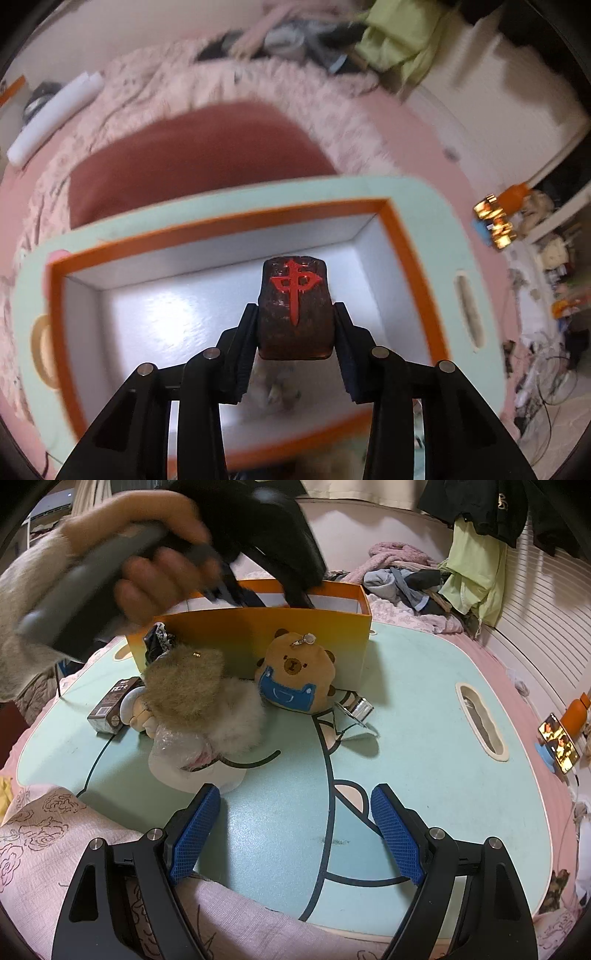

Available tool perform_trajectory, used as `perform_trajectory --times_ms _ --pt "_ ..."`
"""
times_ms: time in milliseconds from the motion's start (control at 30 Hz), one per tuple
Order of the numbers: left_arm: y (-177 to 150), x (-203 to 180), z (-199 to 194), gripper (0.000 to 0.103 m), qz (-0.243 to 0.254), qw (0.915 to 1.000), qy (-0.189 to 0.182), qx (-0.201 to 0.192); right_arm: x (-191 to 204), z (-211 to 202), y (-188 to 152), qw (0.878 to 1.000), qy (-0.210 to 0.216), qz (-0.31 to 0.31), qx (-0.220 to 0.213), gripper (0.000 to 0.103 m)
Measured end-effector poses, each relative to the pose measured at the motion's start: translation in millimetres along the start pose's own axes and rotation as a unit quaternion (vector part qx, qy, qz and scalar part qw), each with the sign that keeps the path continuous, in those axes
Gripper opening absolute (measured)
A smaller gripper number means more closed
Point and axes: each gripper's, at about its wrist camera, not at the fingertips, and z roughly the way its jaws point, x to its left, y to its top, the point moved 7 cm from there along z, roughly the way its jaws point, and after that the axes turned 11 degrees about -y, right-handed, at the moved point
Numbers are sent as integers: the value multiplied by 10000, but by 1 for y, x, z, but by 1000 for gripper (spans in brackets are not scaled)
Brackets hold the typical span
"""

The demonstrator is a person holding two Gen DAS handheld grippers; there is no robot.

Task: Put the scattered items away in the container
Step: 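Lift the black pouch out and lay it on the table, left gripper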

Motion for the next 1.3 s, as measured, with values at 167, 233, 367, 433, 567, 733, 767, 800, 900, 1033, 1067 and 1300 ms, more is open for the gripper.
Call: perform_trajectory --times_ms 167,233,367,433,567,733,767,800,900,1033,1067,1300 --pt "-27 -19 -70 37 415 9959 -545 -596 1 0 0 10000 -2 -2 2 84" --pt "-46 -17 -85 37 511 9944 -651 -653 1 -1 -1 10000 -1 -1 0 84" --pt "-84 2 -85 37 470 9958 -548 -564 1 -1 -1 10000 -5 -3 4 84" --pt "-96 14 -77 37 326 9968 -416 -601 1 -1 -1 10000 -6 -2 5 84" --pt "-103 26 -57 38 142 9968 -505 -610 2 -2 0 10000 -13 -1 8 84" --pt "-102 32 -73 41 -32 9920 -570 -1124 2 -2 0 10000 -13 -2 8 85" --pt "-105 32 -80 44 4 9910 -490 -1243 2 -2 0 10000 -12 -1 9 85" --pt "-108 34 -86 47 57 9901 -362 -1352 2 -2 0 10000 -12 -1 9 85" --pt "-129 39 -96 62 308 9888 154 -1451 2 -2 0 10000 -12 -1 10 85" --pt "-163 44 -88 66 447 9906 266 -1265 2 -2 0 10000 -14 -2 10 85" --pt "-172 46 -84 66 442 9918 267 -1172 2 -2 0 10000 -13 -2 10 85" --pt "-202 48 -64 74 758 9875 970 -985 1 -2 0 10000 -27 -3 13 85"
